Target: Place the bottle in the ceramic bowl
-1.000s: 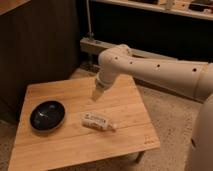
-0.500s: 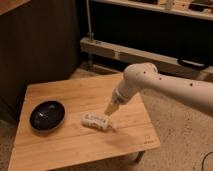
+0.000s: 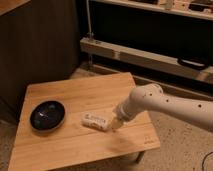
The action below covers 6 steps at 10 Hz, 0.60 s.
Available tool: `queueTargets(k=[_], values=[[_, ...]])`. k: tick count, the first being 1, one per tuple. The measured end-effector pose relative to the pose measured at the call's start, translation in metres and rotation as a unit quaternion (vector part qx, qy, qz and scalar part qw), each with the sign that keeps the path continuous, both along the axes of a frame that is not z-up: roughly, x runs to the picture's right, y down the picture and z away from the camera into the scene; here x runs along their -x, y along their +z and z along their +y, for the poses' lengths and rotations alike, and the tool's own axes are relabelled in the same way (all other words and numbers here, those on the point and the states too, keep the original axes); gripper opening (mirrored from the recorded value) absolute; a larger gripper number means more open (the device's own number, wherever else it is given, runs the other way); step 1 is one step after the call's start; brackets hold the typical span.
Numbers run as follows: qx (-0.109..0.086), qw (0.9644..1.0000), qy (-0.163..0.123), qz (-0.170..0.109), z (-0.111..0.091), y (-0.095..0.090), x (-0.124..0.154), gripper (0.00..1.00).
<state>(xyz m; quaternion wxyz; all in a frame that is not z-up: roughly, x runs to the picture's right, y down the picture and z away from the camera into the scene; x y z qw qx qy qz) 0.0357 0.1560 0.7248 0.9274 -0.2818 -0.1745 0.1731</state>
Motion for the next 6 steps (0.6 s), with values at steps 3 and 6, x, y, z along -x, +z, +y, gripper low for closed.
queueTargets(k=[3, 6], values=[[-0.008, 0.9999, -0.005, 0.013, 0.004, 0.011, 0.0058, 0.65], [-0.008, 0.9999, -0.005, 0.013, 0.0041, 0.0112, 0.0061, 0.65]])
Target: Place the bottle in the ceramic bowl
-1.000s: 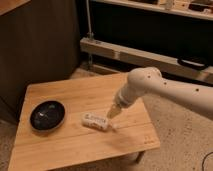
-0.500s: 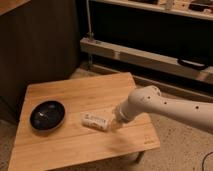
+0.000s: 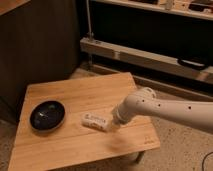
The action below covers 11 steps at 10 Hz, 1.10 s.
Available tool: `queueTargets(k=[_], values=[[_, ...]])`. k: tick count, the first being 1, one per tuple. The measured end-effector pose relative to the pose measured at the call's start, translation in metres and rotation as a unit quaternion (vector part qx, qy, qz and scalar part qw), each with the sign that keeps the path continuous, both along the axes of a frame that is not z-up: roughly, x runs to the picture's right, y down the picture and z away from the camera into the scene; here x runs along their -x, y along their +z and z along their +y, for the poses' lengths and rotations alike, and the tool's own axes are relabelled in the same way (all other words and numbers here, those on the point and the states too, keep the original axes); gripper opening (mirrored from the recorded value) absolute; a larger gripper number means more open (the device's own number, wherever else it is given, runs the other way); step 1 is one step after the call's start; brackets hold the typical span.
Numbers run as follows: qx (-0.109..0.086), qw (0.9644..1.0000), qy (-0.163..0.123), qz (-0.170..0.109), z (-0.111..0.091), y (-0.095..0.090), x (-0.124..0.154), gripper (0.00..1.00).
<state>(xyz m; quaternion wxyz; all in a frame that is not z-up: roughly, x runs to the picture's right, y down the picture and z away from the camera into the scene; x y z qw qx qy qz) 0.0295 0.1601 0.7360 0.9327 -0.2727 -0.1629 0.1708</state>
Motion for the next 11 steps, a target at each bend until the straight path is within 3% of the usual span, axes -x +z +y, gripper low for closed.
queueTargets(k=[1, 3, 5, 8, 11], values=[[-0.004, 1.0, 0.001, -0.003, 0.0, 0.002, 0.001, 0.65], [-0.034, 0.9993, -0.004, -0.015, -0.005, 0.011, 0.006, 0.65], [-0.053, 0.9979, -0.012, -0.035, -0.017, 0.025, 0.025, 0.65], [-0.054, 0.997, -0.02, -0.05, -0.022, 0.039, 0.044, 0.65], [-0.029, 0.997, -0.021, -0.069, -0.007, 0.047, 0.054, 0.65]])
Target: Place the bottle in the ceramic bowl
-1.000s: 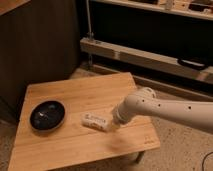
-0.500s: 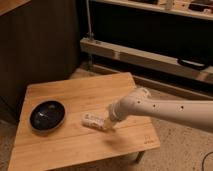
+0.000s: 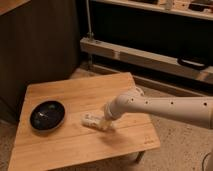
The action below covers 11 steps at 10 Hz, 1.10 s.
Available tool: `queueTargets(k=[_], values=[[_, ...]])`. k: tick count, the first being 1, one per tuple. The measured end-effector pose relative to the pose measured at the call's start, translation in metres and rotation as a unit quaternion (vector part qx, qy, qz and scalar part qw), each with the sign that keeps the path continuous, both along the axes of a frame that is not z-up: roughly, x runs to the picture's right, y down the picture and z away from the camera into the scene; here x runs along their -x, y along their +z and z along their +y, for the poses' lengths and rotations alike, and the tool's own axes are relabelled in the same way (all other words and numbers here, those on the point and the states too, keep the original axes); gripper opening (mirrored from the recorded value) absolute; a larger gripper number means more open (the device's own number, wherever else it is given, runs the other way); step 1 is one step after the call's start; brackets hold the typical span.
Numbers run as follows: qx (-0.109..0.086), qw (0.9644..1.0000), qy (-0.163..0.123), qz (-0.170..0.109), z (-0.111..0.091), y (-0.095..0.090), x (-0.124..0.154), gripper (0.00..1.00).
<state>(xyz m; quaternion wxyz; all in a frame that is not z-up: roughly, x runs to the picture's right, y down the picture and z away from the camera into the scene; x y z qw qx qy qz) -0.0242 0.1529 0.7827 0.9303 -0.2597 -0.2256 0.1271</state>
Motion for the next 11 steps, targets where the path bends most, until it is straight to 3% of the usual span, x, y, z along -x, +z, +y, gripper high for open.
queueTargets(k=[2, 4, 11], values=[[0.013, 0.9999, 0.001, -0.009, 0.009, 0.002, 0.006, 0.65], [0.014, 0.9998, -0.007, -0.007, 0.018, 0.007, 0.012, 0.65], [-0.026, 0.9977, -0.06, 0.02, 0.025, 0.018, 0.035, 0.65]])
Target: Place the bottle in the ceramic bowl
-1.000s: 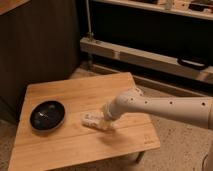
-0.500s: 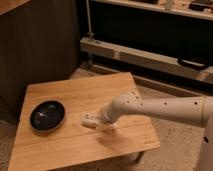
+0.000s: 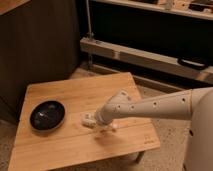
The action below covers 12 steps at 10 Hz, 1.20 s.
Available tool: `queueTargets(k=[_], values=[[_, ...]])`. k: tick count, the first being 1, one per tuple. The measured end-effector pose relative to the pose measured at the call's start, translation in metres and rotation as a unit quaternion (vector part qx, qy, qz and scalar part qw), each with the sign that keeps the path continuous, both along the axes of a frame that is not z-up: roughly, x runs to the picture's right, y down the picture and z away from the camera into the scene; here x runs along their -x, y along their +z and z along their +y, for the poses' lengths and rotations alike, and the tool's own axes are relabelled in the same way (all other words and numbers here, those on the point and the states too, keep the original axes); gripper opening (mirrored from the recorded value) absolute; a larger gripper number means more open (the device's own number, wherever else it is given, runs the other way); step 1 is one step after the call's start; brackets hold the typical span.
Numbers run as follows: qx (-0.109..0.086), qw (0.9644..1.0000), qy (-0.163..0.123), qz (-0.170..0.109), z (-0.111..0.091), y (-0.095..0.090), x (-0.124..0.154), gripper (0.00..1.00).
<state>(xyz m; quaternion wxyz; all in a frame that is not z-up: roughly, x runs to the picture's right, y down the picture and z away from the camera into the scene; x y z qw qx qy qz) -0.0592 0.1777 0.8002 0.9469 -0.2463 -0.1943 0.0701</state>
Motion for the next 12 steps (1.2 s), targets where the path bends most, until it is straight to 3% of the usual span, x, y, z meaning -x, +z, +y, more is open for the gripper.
queueTargets(k=[4, 8, 10, 12], values=[[-0.002, 0.9999, -0.005, 0.015, 0.001, 0.014, -0.004, 0.65], [0.02, 0.999, -0.002, 0.039, 0.015, 0.044, -0.02, 0.63], [0.041, 0.9987, -0.004, 0.032, 0.019, 0.046, -0.021, 0.44], [0.041, 0.9986, -0.008, 0.032, 0.019, 0.045, -0.021, 0.24]])
